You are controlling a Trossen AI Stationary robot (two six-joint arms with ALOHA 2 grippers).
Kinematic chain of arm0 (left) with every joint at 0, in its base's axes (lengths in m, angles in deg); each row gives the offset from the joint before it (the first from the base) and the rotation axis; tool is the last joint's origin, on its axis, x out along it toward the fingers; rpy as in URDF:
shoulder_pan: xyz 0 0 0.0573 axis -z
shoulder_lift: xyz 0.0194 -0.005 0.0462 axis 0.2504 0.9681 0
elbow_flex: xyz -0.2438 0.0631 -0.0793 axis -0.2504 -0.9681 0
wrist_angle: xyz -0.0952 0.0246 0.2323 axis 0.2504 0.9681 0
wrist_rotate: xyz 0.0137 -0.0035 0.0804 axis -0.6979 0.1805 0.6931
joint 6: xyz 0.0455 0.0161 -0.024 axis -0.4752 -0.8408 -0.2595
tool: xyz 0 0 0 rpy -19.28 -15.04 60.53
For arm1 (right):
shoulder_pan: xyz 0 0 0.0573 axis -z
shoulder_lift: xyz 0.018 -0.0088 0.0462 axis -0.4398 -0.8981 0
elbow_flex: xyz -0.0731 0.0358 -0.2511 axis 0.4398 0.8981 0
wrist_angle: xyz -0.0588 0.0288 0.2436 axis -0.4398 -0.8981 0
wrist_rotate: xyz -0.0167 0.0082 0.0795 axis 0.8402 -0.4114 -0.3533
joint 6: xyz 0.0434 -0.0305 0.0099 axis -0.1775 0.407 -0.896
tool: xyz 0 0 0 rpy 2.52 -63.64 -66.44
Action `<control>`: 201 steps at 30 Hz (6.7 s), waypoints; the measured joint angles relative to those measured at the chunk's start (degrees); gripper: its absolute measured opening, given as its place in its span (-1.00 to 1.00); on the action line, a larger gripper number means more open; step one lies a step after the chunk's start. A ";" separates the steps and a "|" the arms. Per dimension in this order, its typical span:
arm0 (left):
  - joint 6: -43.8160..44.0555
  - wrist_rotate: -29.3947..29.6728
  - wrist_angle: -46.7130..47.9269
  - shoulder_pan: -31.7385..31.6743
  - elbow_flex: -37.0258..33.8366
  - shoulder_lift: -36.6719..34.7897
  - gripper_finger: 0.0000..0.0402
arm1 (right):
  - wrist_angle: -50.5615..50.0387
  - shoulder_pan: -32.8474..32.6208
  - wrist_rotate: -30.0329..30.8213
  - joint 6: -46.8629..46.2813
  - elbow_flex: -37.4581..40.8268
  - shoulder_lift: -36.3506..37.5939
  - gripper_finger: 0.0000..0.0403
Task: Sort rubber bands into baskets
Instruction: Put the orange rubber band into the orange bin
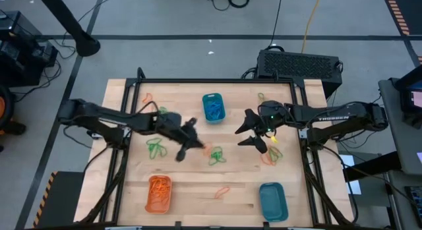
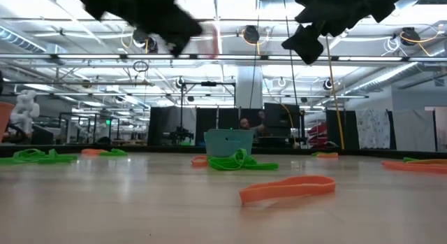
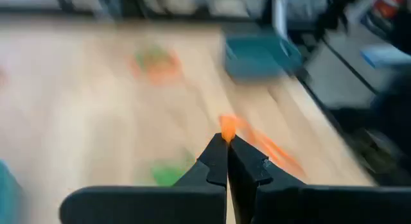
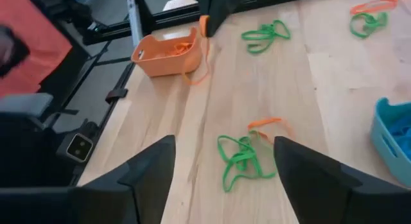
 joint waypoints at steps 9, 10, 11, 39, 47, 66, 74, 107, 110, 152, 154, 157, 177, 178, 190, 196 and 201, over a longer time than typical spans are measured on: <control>33.26 -1.32 36.31 16.71 -0.02 -8.51 -1.00 | 0.13 -3.43 2.16 4.22 0.02 -1.72 0.27; 36.94 -1.64 38.34 18.54 -0.02 -8.65 -1.00 | 0.02 -3.66 2.95 4.60 0.02 -1.79 0.27; 39.81 -1.64 38.95 20.35 -0.04 -8.67 -1.00 | 0.11 -3.79 3.41 4.99 0.02 -1.91 0.27; 54.49 0.06 38.52 31.87 -0.44 0.86 -0.66 | -0.11 -3.77 3.23 7.97 0.02 -2.14 0.26; 58.33 -0.03 38.56 29.50 -0.44 0.88 -0.46 | -0.33 -3.75 5.05 8.42 0.02 -2.14 0.26; 46.51 -8.01 15.42 19.65 0.96 0.81 -0.29 | -0.35 -5.03 5.04 3.60 0.02 -2.14 0.26; 19.40 16.49 8.29 17.98 0.96 0.84 -0.29 | -6.64 -10.19 6.37 -10.47 0.02 -2.12 0.26; -10.64 11.46 -27.40 13.38 -1.60 19.66 -0.29 | -54.75 -35.18 40.99 -70.06 -8.31 -8.57 0.26; -10.62 10.65 -27.59 14.44 -1.60 19.81 -0.29 | -52.69 -34.27 40.55 -72.33 -8.31 -11.86 0.26; -11.06 10.23 -38.06 12.50 -1.53 19.79 -0.29 | -29.45 -27.75 35.21 -72.13 3.67 -24.33 -0.33; -10.83 10.23 -38.24 12.45 -1.53 19.79 -0.29 | -29.54 -27.73 35.05 -70.80 3.49 -24.39 -0.44; -10.82 10.23 -38.22 12.41 -1.53 19.79 -0.29 | -29.53 -27.70 34.85 -68.25 3.07 -24.47 -0.67; -7.63 16.01 -42.72 12.41 -1.51 19.79 -0.29 | -23.68 -29.64 37.82 -33.35 -25.39 -24.74 -1.00; -7.64 16.06 -42.74 12.41 -1.51 19.78 -0.29 | -22.45 -29.81 37.85 -31.67 -26.25 -24.74 -1.00; -9.59 16.04 -42.57 12.56 -1.49 21.09 0.07 | -16.49 -31.16 37.40 -24.18 -28.37 -24.66 -1.00; -9.29 16.06 -49.17 12.56 -1.04 24.85 0.37 | -15.56 -30.92 37.42 -22.35 -28.37 -24.66 -1.00; -9.16 16.04 -51.39 12.56 0.67 27.32 0.49 | -12.90 -30.04 37.48 -20.92 -28.37 -24.66 -1.00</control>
